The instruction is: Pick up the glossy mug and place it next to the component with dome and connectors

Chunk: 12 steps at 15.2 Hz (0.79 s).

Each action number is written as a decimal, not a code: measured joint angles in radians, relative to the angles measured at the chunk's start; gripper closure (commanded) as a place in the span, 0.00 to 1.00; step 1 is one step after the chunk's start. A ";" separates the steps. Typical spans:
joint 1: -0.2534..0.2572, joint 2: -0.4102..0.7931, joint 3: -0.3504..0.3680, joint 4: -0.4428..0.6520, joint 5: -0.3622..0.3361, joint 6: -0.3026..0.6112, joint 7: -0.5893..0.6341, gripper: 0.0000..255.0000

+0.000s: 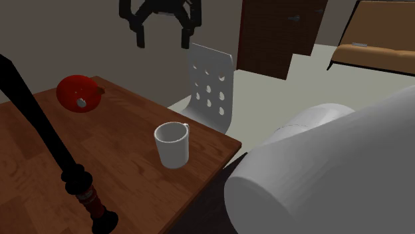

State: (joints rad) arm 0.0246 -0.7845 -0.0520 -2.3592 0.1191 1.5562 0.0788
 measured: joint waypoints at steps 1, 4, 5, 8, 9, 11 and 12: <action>0.000 0.000 0.000 0.000 0.000 0.000 0.000 0.00; 0.002 -0.044 0.041 -0.100 -0.003 0.080 0.027 0.00; 0.001 -0.052 0.055 -0.131 -0.007 0.113 0.034 0.00; 0.009 -0.099 0.117 -0.254 -0.005 0.220 0.077 0.00; 0.011 -0.097 0.137 -0.285 -0.006 0.262 0.091 0.00; 0.016 -0.119 0.176 -0.363 -0.007 0.338 0.117 0.00; 0.021 -0.112 0.202 -0.391 -0.003 0.381 0.137 0.00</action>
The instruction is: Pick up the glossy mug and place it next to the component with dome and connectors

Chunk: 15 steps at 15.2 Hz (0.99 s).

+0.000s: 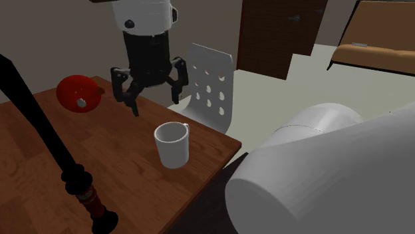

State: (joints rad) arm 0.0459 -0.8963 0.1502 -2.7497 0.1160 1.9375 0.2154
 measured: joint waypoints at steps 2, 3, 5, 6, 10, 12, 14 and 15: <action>0.007 -0.011 0.043 -0.074 0.000 0.081 0.031 0.00; 0.011 -0.010 0.067 -0.107 0.002 0.123 0.050 0.00; 0.011 0.033 0.116 -0.155 0.001 0.228 0.086 0.00; 0.013 0.047 0.133 -0.167 0.003 0.259 0.100 0.00; 0.007 0.095 0.152 -0.209 0.004 0.354 0.110 0.00; 0.004 0.122 0.159 -0.227 0.006 0.399 0.112 0.00; 0.002 0.141 0.163 -0.232 0.007 0.423 0.115 0.00; 0.002 0.144 0.165 -0.233 0.007 0.428 0.115 0.00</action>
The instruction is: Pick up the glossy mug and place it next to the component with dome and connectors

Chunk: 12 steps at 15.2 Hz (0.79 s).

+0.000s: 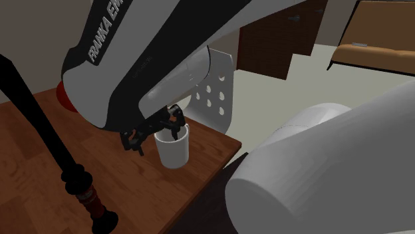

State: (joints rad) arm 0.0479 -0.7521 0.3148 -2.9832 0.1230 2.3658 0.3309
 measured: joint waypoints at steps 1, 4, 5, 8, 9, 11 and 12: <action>0.000 0.002 0.001 -0.001 0.000 0.003 0.000 0.00; -0.001 0.004 0.001 -0.001 0.000 0.005 0.001 0.00; -0.001 0.004 0.001 -0.001 0.000 0.005 0.001 0.00; -0.001 0.004 0.001 -0.001 0.000 0.005 0.001 1.00; -0.001 0.004 0.001 -0.001 0.000 0.005 0.001 1.00; -0.001 0.004 0.001 -0.001 0.000 0.005 0.001 1.00; 0.000 0.004 0.001 -0.001 0.000 0.005 0.001 1.00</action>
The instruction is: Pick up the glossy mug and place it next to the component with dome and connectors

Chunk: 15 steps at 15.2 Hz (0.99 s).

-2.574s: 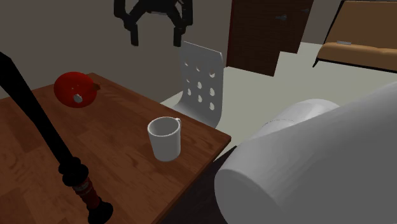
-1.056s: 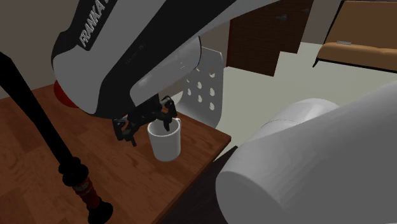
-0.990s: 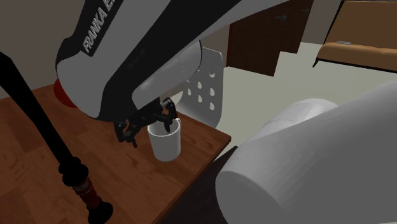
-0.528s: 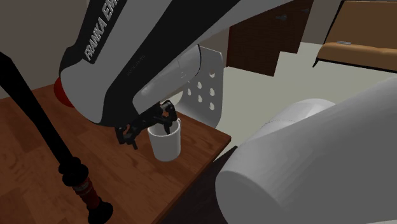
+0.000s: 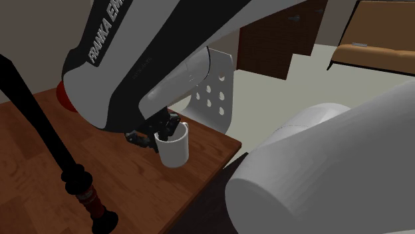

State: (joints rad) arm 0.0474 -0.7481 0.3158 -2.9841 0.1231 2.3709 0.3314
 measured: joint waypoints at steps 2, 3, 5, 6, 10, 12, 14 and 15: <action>0.000 0.000 0.000 0.000 0.000 0.000 0.000 1.00; 0.000 0.000 0.000 0.000 0.000 0.000 0.000 1.00; 0.001 -0.006 -0.001 0.005 0.000 -0.011 0.000 1.00; 0.001 -0.016 -0.004 0.009 -0.001 -0.024 -0.002 1.00; 0.000 -0.051 -0.017 0.043 -0.007 -0.093 -0.010 1.00; 0.001 -0.072 -0.022 0.061 -0.009 -0.132 -0.012 1.00; 0.000 -0.087 -0.030 0.079 -0.013 -0.164 -0.016 1.00; -0.001 -0.093 -0.032 0.088 -0.015 -0.179 -0.017 1.00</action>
State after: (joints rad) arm 0.0466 -0.8413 0.2839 -2.8965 0.1083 2.1921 0.3139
